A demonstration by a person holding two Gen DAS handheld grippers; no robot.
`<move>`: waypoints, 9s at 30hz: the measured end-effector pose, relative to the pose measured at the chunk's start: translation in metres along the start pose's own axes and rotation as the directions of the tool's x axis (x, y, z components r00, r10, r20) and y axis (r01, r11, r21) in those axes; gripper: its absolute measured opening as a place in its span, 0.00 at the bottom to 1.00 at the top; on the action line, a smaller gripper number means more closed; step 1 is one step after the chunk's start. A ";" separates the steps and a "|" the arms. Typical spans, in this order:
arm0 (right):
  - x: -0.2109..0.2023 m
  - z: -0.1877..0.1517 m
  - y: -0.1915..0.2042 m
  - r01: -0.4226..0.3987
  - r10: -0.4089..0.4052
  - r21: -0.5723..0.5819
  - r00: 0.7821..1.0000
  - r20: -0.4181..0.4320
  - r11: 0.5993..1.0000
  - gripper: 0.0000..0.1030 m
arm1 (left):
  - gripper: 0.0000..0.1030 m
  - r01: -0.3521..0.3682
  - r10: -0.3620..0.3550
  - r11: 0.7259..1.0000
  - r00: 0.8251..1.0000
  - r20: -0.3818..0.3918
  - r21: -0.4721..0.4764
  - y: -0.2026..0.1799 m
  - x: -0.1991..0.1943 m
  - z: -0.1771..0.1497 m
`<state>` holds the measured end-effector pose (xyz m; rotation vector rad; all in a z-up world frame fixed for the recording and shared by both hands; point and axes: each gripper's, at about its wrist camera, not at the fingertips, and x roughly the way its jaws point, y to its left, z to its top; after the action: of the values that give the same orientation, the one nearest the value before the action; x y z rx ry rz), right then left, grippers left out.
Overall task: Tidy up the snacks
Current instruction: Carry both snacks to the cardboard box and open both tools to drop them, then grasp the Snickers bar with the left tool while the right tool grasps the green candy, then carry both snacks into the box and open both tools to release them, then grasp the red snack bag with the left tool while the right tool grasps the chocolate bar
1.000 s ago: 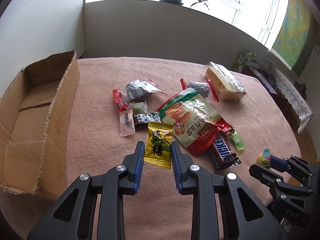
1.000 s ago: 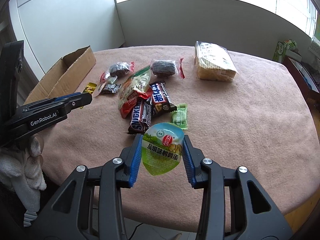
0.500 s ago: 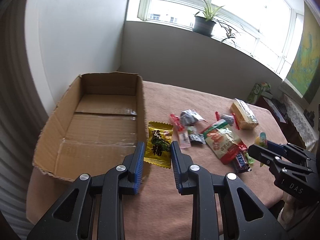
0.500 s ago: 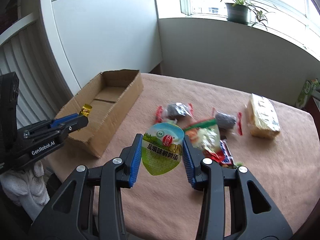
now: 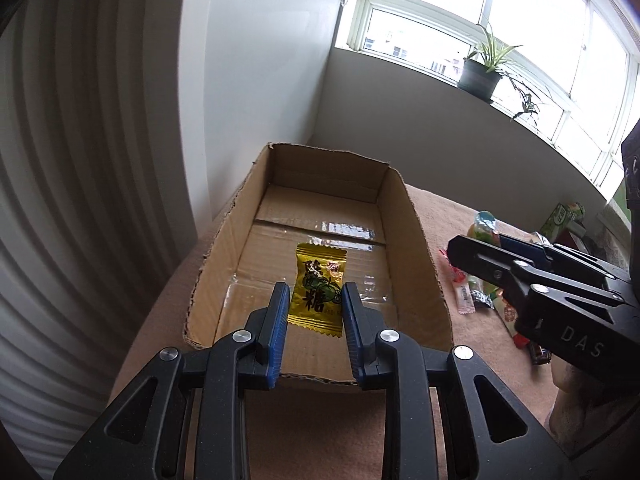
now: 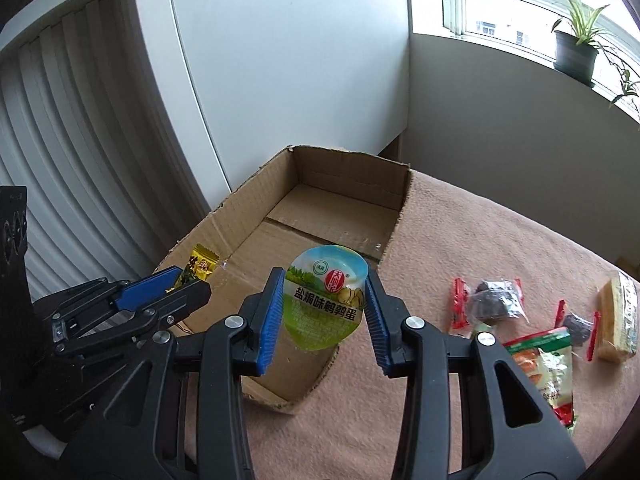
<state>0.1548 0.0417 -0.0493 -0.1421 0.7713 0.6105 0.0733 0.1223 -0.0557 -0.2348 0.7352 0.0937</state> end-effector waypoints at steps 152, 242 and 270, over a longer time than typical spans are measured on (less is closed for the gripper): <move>-0.034 -0.018 -0.027 -0.016 0.016 0.013 1.000 0.000 1.000 0.24 | 0.26 0.033 -0.033 0.999 0.999 -0.002 0.026 -0.020 0.006 0.002; -0.045 -0.123 -0.231 0.171 -0.132 0.236 0.977 -0.170 0.957 0.47 | 0.49 0.130 -0.095 0.879 0.991 -0.098 0.458 -0.228 0.102 -0.033; -0.062 -0.131 -0.252 0.160 -0.118 0.299 0.981 -0.154 0.941 0.29 | 0.26 0.247 -0.225 0.869 0.969 -0.103 0.428 -0.244 0.109 -0.004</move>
<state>0.1828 -0.2376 -0.1247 0.0529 0.9695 0.3410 0.1918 -0.1147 -0.0883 0.1075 0.7523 -0.3133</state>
